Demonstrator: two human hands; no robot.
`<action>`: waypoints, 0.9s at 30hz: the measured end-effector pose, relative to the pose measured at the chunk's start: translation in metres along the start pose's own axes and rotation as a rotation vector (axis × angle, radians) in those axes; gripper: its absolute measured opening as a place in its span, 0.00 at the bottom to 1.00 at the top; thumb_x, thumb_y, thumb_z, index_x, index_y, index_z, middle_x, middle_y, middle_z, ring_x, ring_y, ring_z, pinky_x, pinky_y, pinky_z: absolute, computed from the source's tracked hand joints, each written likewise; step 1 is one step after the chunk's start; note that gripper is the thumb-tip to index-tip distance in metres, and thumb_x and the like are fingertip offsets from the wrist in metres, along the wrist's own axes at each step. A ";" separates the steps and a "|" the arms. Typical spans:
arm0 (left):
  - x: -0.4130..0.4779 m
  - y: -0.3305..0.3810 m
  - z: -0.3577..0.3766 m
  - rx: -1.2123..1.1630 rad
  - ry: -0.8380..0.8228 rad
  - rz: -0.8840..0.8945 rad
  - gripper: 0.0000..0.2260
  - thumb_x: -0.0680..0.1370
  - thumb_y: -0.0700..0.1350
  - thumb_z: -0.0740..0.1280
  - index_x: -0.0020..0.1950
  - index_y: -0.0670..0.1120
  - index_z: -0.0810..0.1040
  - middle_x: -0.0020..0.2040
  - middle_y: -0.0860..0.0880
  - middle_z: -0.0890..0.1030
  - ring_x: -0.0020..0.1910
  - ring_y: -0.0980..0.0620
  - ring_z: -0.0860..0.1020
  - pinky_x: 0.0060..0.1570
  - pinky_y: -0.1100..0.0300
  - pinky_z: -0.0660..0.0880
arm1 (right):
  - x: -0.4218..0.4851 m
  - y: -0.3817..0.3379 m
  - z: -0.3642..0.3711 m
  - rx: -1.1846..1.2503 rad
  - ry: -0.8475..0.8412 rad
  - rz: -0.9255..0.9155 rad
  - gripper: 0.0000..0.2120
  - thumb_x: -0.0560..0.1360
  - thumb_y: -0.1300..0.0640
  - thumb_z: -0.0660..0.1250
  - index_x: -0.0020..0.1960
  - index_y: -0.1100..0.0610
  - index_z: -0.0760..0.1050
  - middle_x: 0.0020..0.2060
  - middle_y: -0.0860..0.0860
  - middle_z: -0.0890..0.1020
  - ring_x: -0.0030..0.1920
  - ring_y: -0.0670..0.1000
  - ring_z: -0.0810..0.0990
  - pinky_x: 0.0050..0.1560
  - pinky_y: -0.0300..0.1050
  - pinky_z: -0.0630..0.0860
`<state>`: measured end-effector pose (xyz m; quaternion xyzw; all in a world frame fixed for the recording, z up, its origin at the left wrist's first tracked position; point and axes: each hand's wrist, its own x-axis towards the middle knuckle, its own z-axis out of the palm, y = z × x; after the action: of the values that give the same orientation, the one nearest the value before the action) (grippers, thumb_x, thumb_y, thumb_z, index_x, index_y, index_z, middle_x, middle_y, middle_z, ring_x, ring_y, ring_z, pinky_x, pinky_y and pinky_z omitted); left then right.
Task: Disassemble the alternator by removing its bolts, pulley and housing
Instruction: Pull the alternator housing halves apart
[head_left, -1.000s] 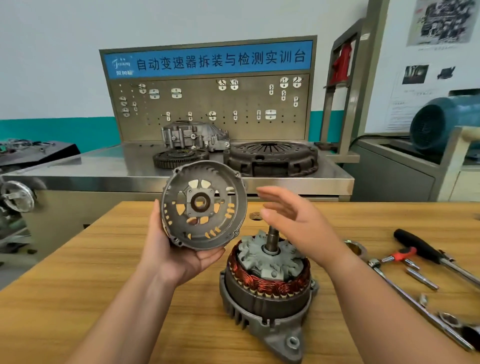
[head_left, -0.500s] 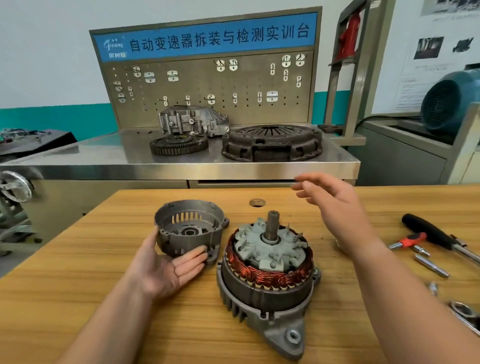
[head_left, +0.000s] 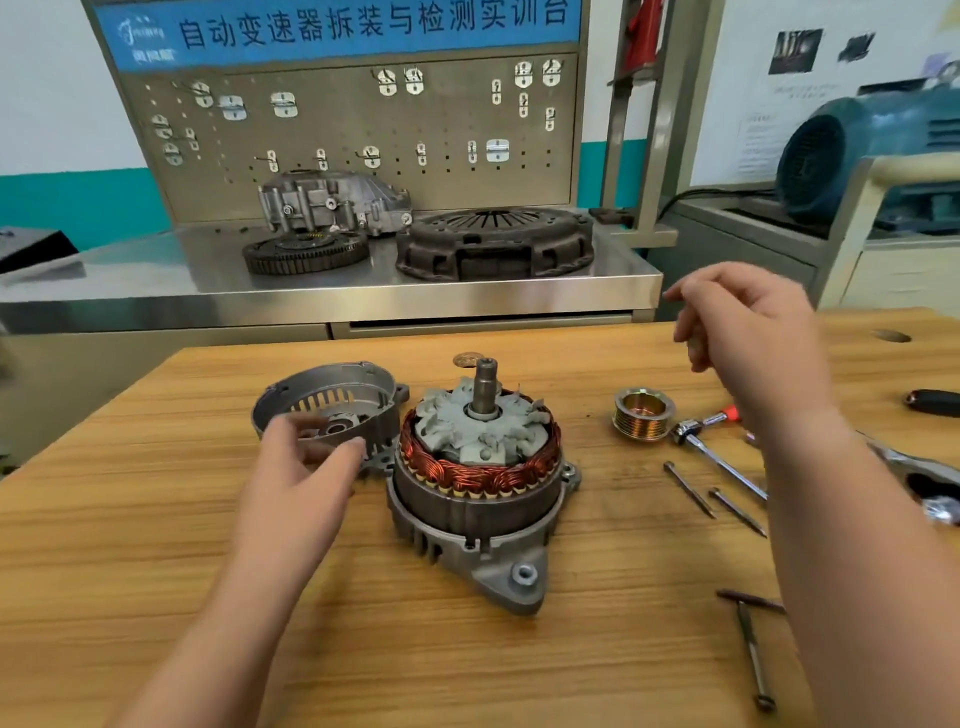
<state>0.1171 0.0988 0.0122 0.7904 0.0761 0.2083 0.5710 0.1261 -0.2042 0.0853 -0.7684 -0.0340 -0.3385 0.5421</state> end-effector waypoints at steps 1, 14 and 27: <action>-0.010 0.006 0.003 0.038 -0.008 0.127 0.10 0.76 0.47 0.68 0.50 0.61 0.72 0.42 0.53 0.80 0.38 0.58 0.78 0.38 0.57 0.72 | -0.005 0.009 -0.004 -0.085 -0.055 0.071 0.09 0.76 0.56 0.63 0.40 0.52 0.79 0.29 0.48 0.77 0.30 0.47 0.73 0.32 0.43 0.69; -0.117 0.031 0.034 0.202 -0.304 0.644 0.03 0.72 0.52 0.63 0.40 0.56 0.75 0.41 0.59 0.75 0.44 0.58 0.75 0.39 0.62 0.71 | -0.099 0.015 -0.051 -0.938 -0.925 0.573 0.07 0.71 0.47 0.71 0.45 0.44 0.75 0.43 0.45 0.78 0.37 0.45 0.80 0.31 0.37 0.78; -0.047 0.021 0.003 0.183 -0.235 0.331 0.28 0.63 0.61 0.73 0.60 0.57 0.70 0.58 0.61 0.74 0.59 0.60 0.73 0.58 0.59 0.71 | -0.063 0.056 -0.008 -1.097 -0.599 0.068 0.03 0.78 0.55 0.62 0.49 0.47 0.72 0.48 0.47 0.78 0.43 0.47 0.74 0.42 0.41 0.74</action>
<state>0.0733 0.0721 0.0199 0.8594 -0.1032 0.1979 0.4600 0.0975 -0.2144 0.0060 -0.9970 0.0185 -0.0590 0.0462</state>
